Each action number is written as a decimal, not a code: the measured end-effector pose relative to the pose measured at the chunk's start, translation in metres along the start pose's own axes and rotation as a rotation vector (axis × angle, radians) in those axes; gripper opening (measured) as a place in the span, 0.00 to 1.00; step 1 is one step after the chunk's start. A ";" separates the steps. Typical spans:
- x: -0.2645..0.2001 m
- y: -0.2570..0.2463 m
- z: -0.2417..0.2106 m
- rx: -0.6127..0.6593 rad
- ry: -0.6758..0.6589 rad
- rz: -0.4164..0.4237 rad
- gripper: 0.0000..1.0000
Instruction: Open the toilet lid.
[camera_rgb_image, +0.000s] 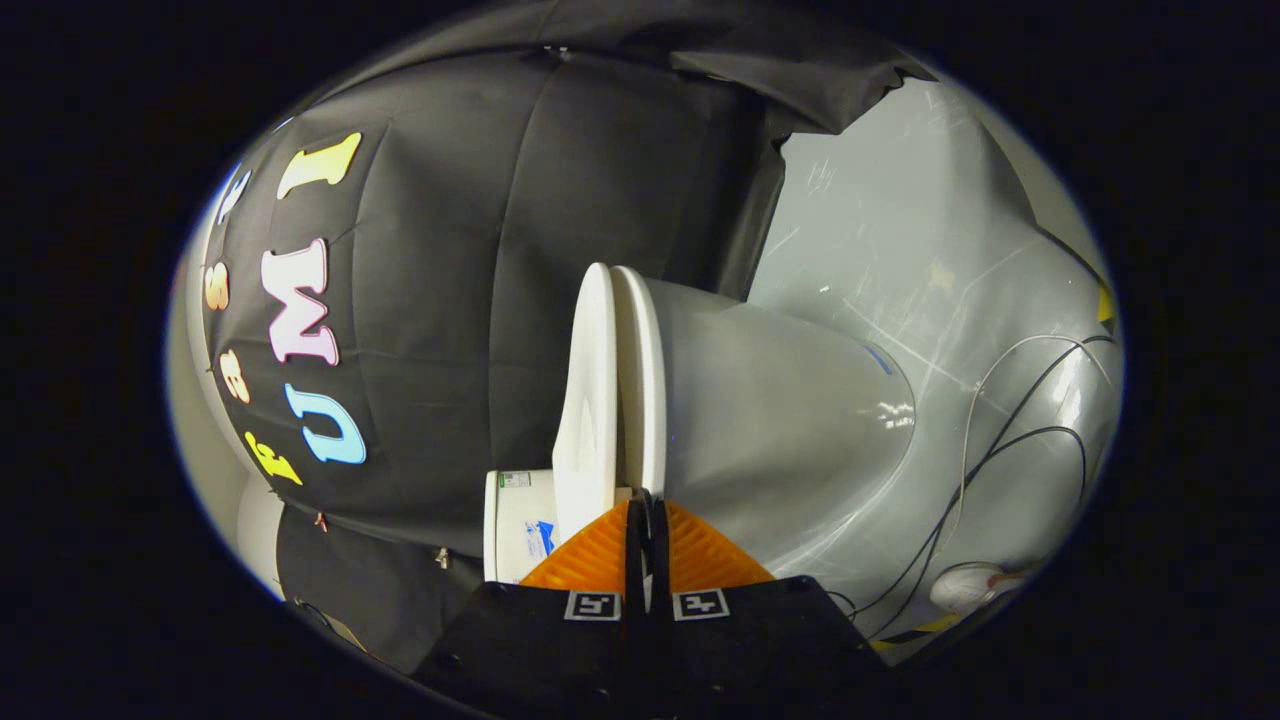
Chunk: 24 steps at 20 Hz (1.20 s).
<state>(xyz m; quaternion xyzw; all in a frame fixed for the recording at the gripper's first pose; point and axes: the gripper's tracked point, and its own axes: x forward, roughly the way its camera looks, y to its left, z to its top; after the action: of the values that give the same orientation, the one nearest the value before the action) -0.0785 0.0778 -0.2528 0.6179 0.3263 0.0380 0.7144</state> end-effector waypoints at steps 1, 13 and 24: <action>-0.003 0.000 0.001 -0.016 -0.005 -0.010 0.05; -0.026 0.086 0.000 -0.309 -0.125 -0.115 0.05; -0.038 0.195 -0.033 -0.558 -0.186 -0.174 0.05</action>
<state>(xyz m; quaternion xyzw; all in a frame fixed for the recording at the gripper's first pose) -0.0570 0.1339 -0.0606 0.3682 0.2880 0.0081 0.8840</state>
